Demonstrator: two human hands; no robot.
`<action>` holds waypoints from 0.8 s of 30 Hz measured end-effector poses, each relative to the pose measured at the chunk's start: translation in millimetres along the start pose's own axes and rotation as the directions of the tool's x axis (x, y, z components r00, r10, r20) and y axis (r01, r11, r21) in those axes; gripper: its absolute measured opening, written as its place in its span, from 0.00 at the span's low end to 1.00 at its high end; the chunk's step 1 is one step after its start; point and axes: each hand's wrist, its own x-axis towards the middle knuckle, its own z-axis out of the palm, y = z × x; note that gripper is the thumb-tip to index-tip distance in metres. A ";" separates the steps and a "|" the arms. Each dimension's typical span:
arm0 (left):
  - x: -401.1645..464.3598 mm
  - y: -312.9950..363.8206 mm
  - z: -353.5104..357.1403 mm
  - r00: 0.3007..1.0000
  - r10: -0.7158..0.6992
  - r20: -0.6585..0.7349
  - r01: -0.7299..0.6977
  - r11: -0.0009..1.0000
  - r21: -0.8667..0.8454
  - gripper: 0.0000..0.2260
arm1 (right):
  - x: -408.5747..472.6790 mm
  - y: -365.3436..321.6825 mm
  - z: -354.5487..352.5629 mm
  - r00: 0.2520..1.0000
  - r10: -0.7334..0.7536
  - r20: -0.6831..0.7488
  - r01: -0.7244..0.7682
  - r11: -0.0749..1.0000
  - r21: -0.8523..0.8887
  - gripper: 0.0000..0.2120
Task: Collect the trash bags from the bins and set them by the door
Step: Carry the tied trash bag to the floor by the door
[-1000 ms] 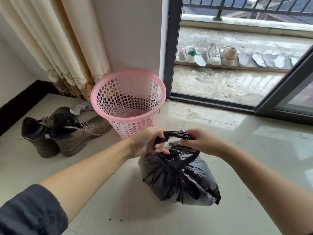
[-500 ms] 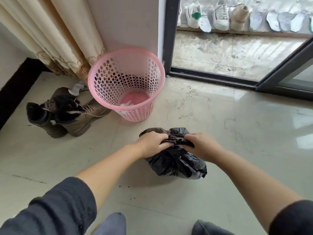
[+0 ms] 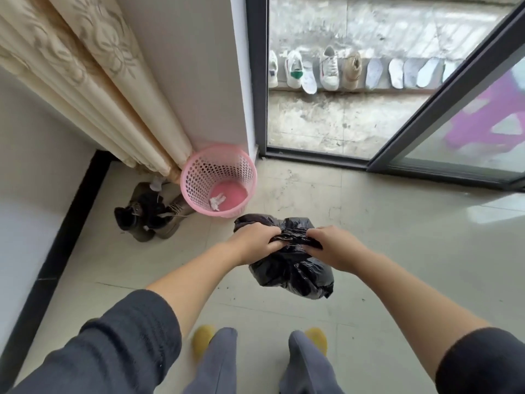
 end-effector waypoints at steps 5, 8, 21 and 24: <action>-56.6 78.6 -67.4 1.000 0.008 0.020 -0.008 1.000 0.015 0.12 | -78.7 -31.9 -74.1 0.999 0.043 -0.026 -0.043 0.999 0.017 0.13; -81.3 110.8 -90.6 0.999 0.042 0.022 -0.042 0.999 0.024 0.13 | -115.7 -44.8 -98.5 0.997 0.068 -0.048 -0.066 0.997 0.051 0.13; -140.6 178.2 -156.2 0.914 0.375 0.156 -0.406 0.849 0.337 0.12 | -225.1 -114.0 -116.9 0.887 0.308 -0.345 -0.238 0.944 0.229 0.11; -142.9 203.3 -156.3 0.875 0.445 0.189 -0.483 0.781 0.395 0.13 | -260.4 -125.7 -116.6 0.818 0.420 -0.393 -0.323 0.901 0.291 0.12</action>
